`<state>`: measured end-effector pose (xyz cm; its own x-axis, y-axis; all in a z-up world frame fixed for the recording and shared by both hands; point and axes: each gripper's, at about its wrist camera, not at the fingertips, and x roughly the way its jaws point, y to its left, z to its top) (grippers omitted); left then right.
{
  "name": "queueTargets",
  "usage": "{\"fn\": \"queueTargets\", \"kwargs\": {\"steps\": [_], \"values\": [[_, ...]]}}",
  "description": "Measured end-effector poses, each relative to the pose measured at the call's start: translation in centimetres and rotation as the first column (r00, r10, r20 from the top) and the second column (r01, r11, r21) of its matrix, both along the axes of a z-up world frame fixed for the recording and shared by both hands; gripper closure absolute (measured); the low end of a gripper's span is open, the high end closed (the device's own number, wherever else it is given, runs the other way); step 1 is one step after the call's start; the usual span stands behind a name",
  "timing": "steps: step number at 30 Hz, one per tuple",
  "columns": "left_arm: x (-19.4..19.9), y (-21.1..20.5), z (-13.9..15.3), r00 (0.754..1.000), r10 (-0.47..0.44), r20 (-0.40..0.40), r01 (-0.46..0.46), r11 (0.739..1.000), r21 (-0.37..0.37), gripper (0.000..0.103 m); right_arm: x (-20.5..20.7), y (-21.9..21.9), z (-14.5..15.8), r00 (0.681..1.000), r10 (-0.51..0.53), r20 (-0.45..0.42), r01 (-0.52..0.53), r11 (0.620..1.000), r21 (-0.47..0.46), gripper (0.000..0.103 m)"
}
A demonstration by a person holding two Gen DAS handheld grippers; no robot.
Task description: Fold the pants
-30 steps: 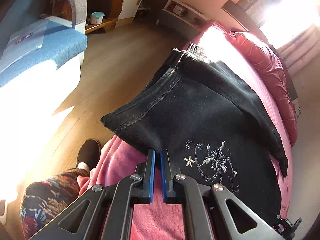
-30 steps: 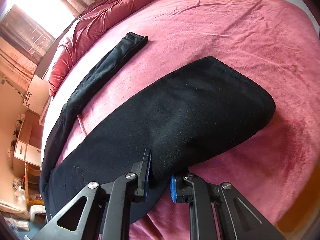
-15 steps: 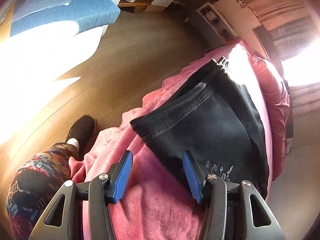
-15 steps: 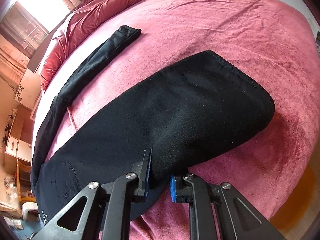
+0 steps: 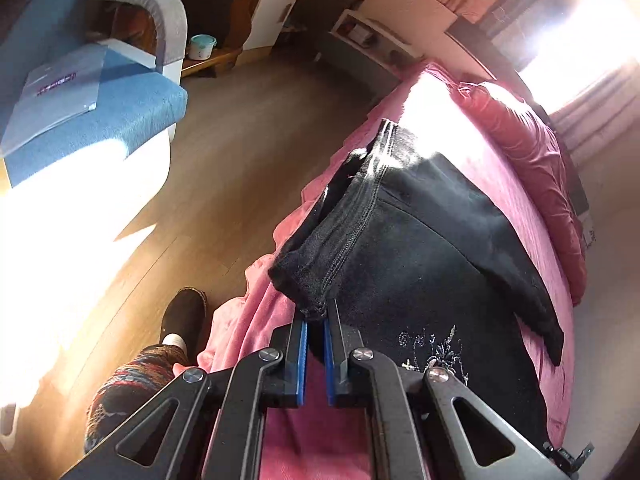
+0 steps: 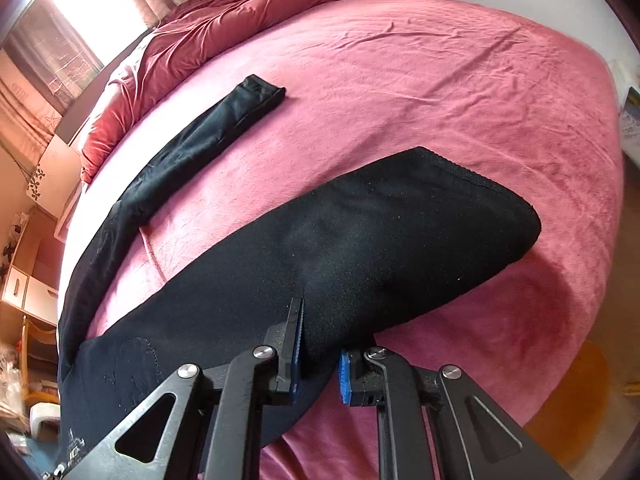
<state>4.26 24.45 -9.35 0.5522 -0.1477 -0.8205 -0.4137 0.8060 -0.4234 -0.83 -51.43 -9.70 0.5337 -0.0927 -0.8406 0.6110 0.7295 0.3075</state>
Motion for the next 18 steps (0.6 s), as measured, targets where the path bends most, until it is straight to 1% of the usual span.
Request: {"fn": "queueTargets", "kwargs": {"steps": [2,3,6,8,9,10,11,12,14,16,18], "values": [[-1.4,-0.3,0.1,1.0,-0.021,-0.021,0.022,0.999,0.025,0.096,-0.8,-0.6,-0.5,1.0,-0.013,-0.017,0.013,1.0,0.001,0.089],[-1.9,-0.5,-0.4,0.999,-0.031,-0.04,0.032,0.999,0.028,0.096,-1.2,-1.0,-1.0,0.999,-0.021,-0.035,0.021,1.0,0.002,0.089],[-3.0,-1.2,-2.6,0.991,-0.05,-0.125,0.055,0.998,0.038,0.096,-2.6,-1.9,-2.4,0.997,-0.05,-0.064,0.052,0.998,0.02,0.089],[-3.0,-1.5,-4.4,0.982,-0.046,-0.181,0.054,0.998,0.039,0.095,-3.1,-2.2,-3.3,0.996,-0.053,-0.071,0.056,0.997,0.046,0.089],[-2.7,-1.6,-5.1,0.975,-0.055,-0.214,0.066,0.997,0.042,0.091,-3.1,-2.2,-3.5,0.996,-0.053,-0.07,0.057,0.997,0.055,0.088],[-2.6,-1.5,-5.1,0.973,-0.054,-0.224,0.066,0.997,0.05,0.082,-3.1,-2.4,-3.5,0.996,-0.058,-0.062,0.062,0.996,0.067,0.087],[-2.6,-1.3,-4.7,0.973,-0.037,-0.226,0.055,0.996,0.075,0.074,-3.2,-2.6,-3.3,0.997,-0.058,-0.05,0.062,0.994,0.086,0.082],[-2.5,-1.0,-4.1,0.975,-0.025,-0.223,0.05,0.993,0.106,0.071,-3.4,-2.7,-3.1,0.997,-0.06,-0.051,0.065,0.994,0.089,0.072],[-2.5,0.0,-2.6,0.979,-0.001,-0.202,0.03,0.989,0.142,0.071,-3.8,-2.8,-2.4,0.995,-0.067,-0.068,0.07,0.997,0.045,0.059],[-2.1,0.9,-0.3,0.989,0.02,-0.145,0.007,0.983,0.185,0.071,-4.4,-2.5,-0.8,0.994,-0.074,-0.076,0.071,0.997,-0.038,0.059],[-0.8,1.6,1.8,0.997,0.015,-0.08,0.0,0.983,0.184,0.071,-4.5,-2.0,0.7,0.995,-0.073,-0.065,0.067,0.993,-0.102,0.059]]}}
